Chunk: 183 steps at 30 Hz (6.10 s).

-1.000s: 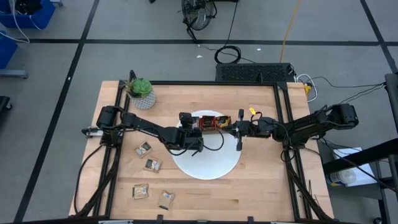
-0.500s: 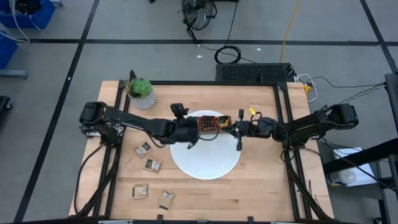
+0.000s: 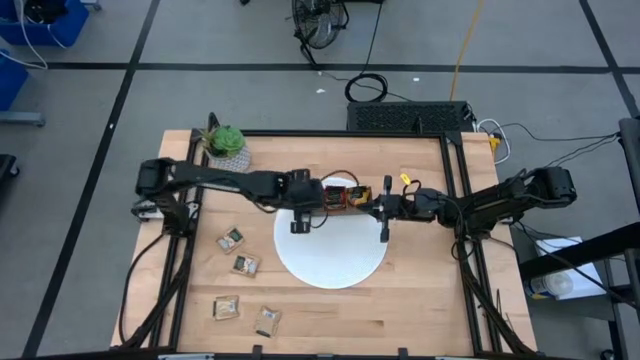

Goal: Pick & Place Tea
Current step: Put the brown tea bag into the left section of the wooden organizer

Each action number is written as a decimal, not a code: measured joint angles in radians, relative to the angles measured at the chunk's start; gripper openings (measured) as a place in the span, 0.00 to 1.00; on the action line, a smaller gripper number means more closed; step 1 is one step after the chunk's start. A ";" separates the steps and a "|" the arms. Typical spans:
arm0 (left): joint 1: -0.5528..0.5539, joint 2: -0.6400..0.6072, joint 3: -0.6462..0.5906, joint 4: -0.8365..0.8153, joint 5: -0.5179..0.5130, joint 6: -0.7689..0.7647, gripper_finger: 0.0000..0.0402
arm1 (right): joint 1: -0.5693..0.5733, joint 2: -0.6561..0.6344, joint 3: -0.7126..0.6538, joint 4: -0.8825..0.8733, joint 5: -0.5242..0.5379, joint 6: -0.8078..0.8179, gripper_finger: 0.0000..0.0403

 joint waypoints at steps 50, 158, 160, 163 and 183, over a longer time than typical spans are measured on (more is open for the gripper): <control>0.094 0.097 -0.116 0.142 0.174 -0.062 0.00 | 0.000 0.000 0.000 -0.005 0.000 -0.007 0.00; 0.055 0.163 -0.070 0.066 -0.142 -0.179 0.02 | -0.001 0.000 0.000 -0.004 -0.001 -0.008 0.00; 0.042 0.163 -0.070 0.065 -0.202 -0.174 0.01 | -0.001 0.000 0.000 -0.003 -0.001 -0.008 0.00; 0.017 0.163 -0.070 0.065 -0.248 -0.169 0.03 | 0.000 0.000 0.000 -0.004 -0.001 -0.008 0.00; 0.008 0.161 -0.069 0.053 -0.141 -0.168 0.01 | 0.000 0.000 0.000 -0.001 -0.001 -0.008 0.00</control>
